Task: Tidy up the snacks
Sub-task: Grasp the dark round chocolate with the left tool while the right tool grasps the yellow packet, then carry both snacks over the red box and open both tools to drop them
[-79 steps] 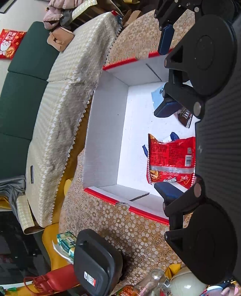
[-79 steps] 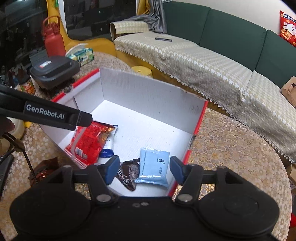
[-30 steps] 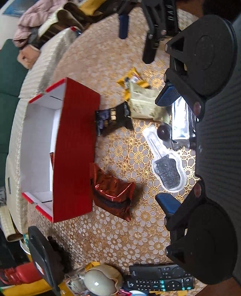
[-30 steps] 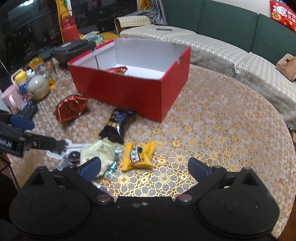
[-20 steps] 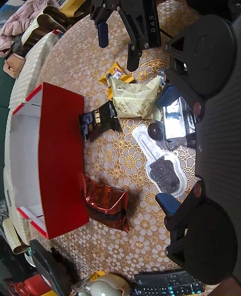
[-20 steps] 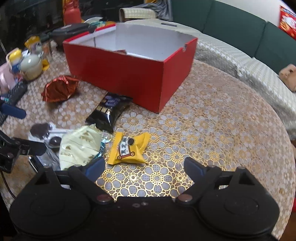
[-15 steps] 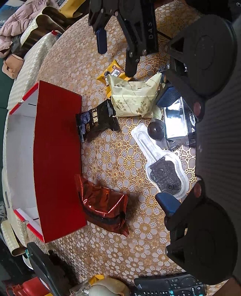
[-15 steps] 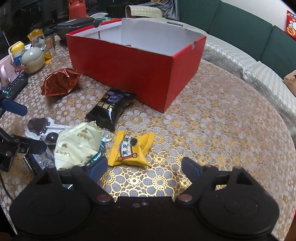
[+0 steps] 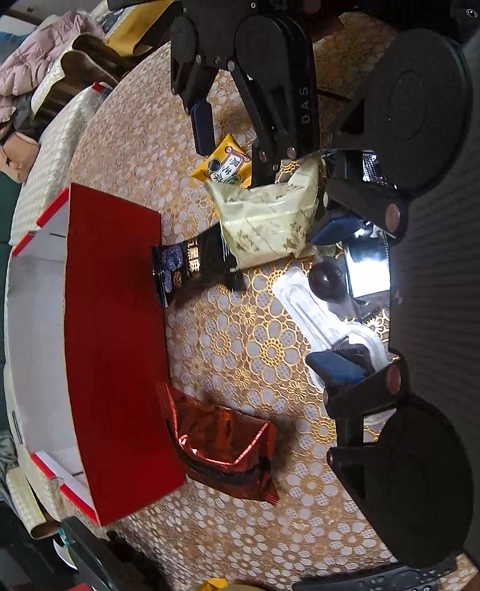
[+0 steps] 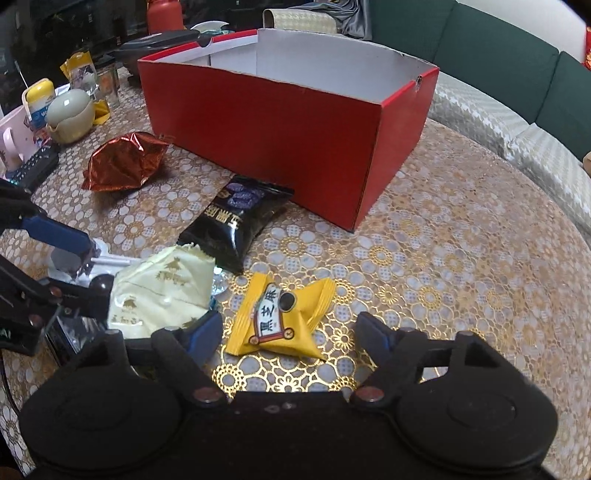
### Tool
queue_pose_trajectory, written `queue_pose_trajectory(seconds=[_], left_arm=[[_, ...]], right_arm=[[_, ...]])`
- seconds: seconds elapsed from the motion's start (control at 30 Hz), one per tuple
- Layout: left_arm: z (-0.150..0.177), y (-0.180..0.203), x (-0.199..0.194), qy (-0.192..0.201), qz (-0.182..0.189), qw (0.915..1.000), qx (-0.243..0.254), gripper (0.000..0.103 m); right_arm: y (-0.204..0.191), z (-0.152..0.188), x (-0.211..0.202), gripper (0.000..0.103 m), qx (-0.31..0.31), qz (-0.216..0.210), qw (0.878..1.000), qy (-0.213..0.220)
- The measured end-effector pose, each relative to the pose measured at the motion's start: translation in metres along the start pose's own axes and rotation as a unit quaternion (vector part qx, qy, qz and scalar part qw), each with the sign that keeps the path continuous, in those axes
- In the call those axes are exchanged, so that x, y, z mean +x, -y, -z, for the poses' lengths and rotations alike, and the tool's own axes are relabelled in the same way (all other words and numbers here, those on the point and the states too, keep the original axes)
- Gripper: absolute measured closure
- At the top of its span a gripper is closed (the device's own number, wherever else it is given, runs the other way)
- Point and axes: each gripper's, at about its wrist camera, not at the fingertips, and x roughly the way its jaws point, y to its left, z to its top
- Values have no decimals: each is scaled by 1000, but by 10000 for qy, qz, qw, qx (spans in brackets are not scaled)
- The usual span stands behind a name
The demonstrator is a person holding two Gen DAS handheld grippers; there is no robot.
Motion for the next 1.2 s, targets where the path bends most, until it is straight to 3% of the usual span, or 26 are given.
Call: queue_pose_trajectory(seconds=[0.3, 0.73, 1.2], left_arm=[[2, 3, 2, 5, 121, 9999, 87, 78], [4, -6, -4, 66, 16, 9995, -310, 79], [2, -8, -38, 453, -23, 9974, -562, 79]], right_arm=[[1, 0, -1, 52, 94, -67, 9998, 135], [6, 8, -16, 65, 479, 115, 9984, 267], [5, 10, -62, 66, 750, 194, 9952, 590]])
